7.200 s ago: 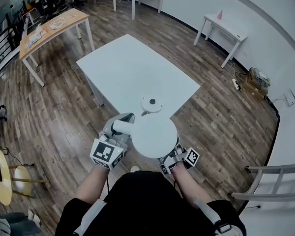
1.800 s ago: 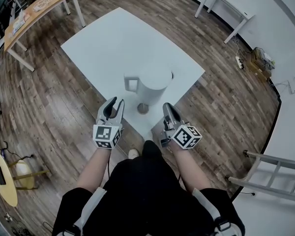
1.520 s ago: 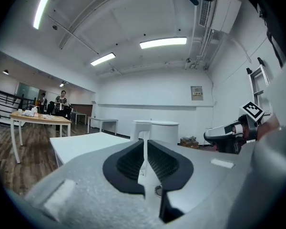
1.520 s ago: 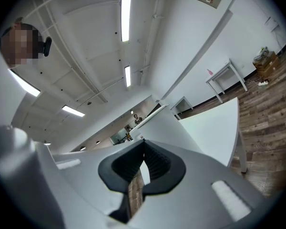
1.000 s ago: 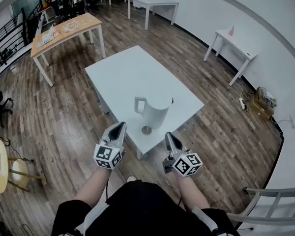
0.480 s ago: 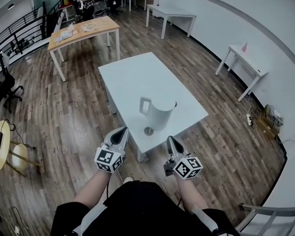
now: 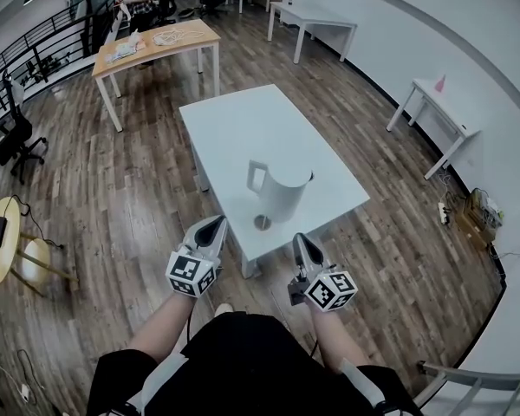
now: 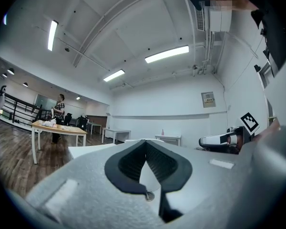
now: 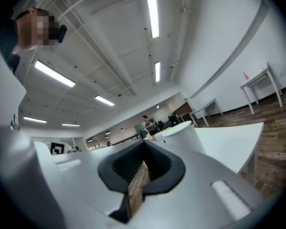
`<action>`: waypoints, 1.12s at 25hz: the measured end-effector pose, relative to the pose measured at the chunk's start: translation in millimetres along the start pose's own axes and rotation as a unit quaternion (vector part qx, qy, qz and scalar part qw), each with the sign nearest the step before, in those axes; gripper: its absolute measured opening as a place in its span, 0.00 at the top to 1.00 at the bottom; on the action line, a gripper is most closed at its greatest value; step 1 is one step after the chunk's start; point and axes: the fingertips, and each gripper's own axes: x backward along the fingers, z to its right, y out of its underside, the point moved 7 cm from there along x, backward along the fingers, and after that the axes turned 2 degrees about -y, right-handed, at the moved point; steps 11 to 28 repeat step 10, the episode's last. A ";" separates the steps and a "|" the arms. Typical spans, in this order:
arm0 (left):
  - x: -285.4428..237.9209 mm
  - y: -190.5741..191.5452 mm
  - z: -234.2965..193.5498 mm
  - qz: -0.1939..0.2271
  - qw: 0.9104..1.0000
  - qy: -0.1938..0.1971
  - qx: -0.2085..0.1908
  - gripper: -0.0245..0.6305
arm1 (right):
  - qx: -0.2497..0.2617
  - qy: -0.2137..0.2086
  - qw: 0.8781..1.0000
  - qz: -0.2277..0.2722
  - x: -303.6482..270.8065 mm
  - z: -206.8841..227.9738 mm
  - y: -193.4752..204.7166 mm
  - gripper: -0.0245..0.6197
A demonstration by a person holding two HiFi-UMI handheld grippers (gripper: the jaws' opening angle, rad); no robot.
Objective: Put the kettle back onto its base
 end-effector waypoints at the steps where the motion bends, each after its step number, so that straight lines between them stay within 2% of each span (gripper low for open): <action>1: -0.7 1.4 1.6 -0.001 1.000 0.002 0.001 0.96 | 0.001 0.000 1.000 -0.001 1.0 0.7 0.4 0.96; 28: -11.9 -2.0 -1.6 0.001 1.000 0.005 -0.005 0.96 | 0.002 0.001 1.000 0.005 -5.2 4.7 -5.8 0.96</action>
